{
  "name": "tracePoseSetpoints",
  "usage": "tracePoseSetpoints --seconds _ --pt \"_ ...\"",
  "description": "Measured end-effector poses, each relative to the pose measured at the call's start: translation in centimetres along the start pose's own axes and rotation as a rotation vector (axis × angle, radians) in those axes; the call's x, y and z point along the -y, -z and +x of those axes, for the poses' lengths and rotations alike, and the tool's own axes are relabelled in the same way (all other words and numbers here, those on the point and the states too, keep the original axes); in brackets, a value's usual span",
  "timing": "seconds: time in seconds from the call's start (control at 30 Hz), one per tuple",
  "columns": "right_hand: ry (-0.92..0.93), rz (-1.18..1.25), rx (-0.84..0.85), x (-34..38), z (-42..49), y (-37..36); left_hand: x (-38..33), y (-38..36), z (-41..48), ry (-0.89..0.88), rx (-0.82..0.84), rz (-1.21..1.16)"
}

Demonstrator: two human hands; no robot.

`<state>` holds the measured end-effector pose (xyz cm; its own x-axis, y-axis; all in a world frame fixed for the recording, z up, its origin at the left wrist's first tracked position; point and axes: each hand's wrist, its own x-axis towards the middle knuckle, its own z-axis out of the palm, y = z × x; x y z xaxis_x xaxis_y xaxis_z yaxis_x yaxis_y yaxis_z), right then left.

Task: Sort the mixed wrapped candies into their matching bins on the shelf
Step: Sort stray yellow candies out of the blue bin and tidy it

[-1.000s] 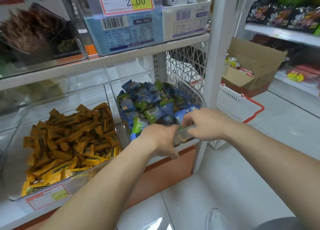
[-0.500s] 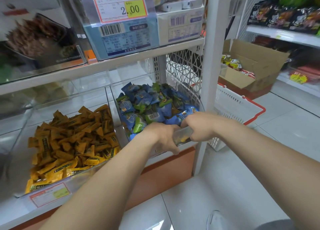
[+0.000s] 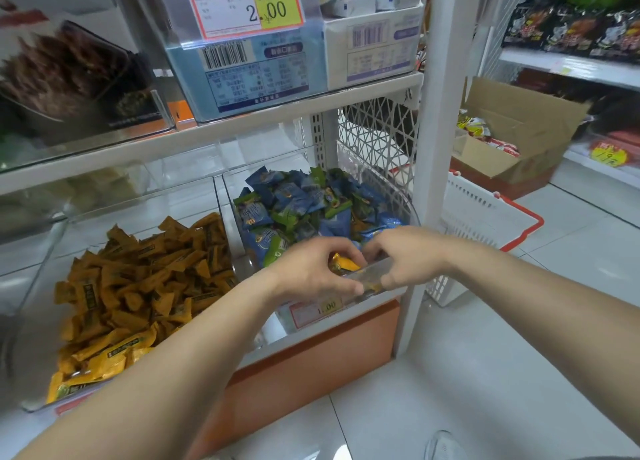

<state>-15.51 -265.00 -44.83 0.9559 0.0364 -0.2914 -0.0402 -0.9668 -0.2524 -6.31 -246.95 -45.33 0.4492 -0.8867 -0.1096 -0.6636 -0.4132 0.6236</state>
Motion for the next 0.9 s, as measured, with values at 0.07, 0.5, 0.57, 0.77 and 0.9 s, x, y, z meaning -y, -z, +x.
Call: tracePoseSetpoints --seconds 0.07,0.5,0.57,0.77,0.9 --pt "0.034 0.192 -0.055 -0.1 -0.1 -0.4 -0.1 0.5 -0.2 -0.014 -0.092 -0.17" --pt "0.066 1.195 -0.279 3.7 -0.2 -0.2 -1.3 1.8 -0.7 0.068 -0.29 -1.241" --pt "0.09 1.219 -0.315 4.0 -0.2 -0.4 -1.2 2.0 -1.0 0.07 -0.334 -1.228" --pt "-0.026 1.265 -0.569 3.9 0.0 -0.3 -1.0 2.7 -2.3 0.128 -0.497 -0.823" --pt "0.013 1.226 -0.585 4.5 -0.1 -0.3 -1.6 2.3 -3.3 0.09 -0.465 -0.842"
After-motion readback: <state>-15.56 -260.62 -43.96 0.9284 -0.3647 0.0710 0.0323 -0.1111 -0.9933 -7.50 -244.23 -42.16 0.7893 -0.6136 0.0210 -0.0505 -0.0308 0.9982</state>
